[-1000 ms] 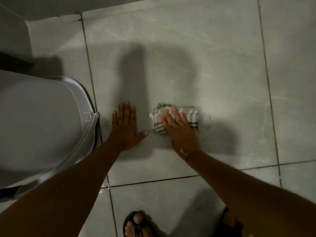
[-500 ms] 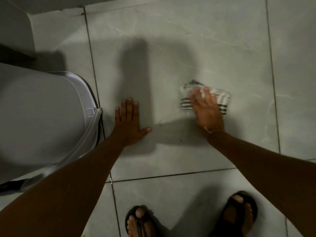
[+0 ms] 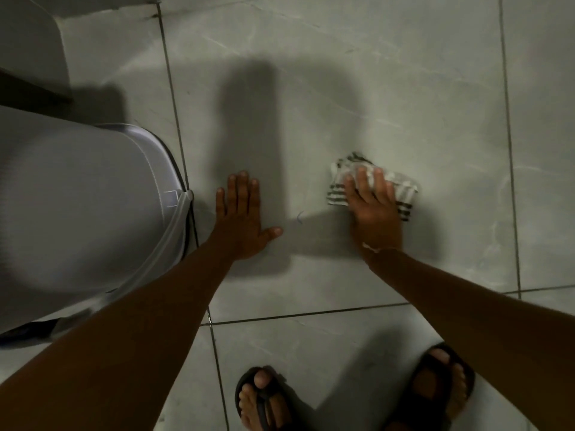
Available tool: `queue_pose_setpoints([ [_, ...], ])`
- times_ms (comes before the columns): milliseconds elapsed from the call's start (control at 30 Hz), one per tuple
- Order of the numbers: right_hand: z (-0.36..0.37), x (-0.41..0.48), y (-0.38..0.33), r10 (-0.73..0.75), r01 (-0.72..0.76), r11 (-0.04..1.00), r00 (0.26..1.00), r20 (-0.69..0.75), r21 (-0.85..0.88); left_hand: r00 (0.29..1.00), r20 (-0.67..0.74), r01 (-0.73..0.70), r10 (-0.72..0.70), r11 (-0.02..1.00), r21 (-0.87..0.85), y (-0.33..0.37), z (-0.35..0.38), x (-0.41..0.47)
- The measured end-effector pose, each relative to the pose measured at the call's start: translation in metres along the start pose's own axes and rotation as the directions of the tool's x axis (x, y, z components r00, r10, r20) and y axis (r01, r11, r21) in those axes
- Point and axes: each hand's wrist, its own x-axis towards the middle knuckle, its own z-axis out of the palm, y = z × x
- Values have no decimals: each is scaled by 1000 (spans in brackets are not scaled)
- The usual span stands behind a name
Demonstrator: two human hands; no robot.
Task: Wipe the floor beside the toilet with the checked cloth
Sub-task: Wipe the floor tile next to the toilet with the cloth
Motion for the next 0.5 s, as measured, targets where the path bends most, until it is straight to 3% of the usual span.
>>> queue_pose_setpoints([
  [100,9,11,-29,-216,216,976,976,-10,3,1000,11,9,-9,1000,15,1,-1,2],
  [200,21,-35,-40,-379,380,925,922,75,-7,999,44,6,-6,1000,-2,-1,-2,3],
  [333,21,-85,-15,-335,338,941,930,150,9,998,57,-4,5,1000,-8,-2,-3,3],
  [500,10,-30,-39,-168,170,985,983,77,-14,999,40,-3,3,1000,0,-3,-1,4],
])
